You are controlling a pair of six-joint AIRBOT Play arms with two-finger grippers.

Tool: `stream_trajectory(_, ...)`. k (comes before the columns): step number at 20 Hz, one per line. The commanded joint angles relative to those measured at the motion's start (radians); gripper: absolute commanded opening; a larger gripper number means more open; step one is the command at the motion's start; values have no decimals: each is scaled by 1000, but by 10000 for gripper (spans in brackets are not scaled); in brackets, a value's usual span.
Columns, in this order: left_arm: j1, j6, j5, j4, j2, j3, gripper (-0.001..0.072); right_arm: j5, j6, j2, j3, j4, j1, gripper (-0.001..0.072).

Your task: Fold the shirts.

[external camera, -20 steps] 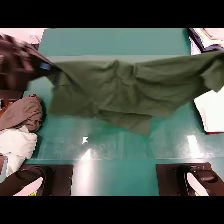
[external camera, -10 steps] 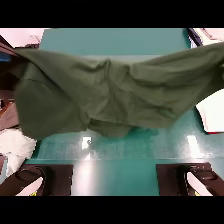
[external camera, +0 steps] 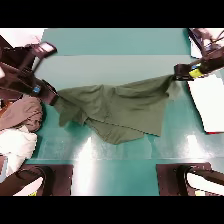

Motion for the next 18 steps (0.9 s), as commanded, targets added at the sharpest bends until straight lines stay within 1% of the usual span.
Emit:
stream_trajectory(1, 0, -3, 123, 58, -18, -106, 26, -66, -8, -77, -26, 1, -15, 453)
stream_trajectory(4, 0, -3, 130, 75, -18, -106, 26, 18, -75, -21, -71, 2, -85, 450)
stream_trajectory(6, 0, -9, 139, 74, -18, -107, 26, 34, -85, 62, -196, 3, -148, 450)
stream_trajectory(7, 0, -33, 162, 74, -18, -107, 26, 34, -92, 101, -275, 26, -185, 450)
stream_trajectory(8, 0, -55, 191, 75, -18, -107, 26, 28, -115, 140, -363, 80, -227, 450)
stream_trajectory(10, 0, -86, 229, 74, -18, -107, 25, 11, -171, 205, -556, 234, -323, 450)
stream_trajectory(12, 0, -112, 261, 72, -18, -107, 26, 3, -224, 236, -704, 344, -389, 450)
stream_trajectory(13, 0, -112, 263, 71, -18, -107, 26, -8, -237, 243, -768, 370, -400, 449)
stream_trajectory(15, 0, -129, 257, 57, -18, -107, 26, -48, -237, 257, -863, 373, -400, 449)
stream_trajectory(18, 0, -134, 242, 43, -18, -107, 26, -105, -257, 266, -961, 467, -400, 448)
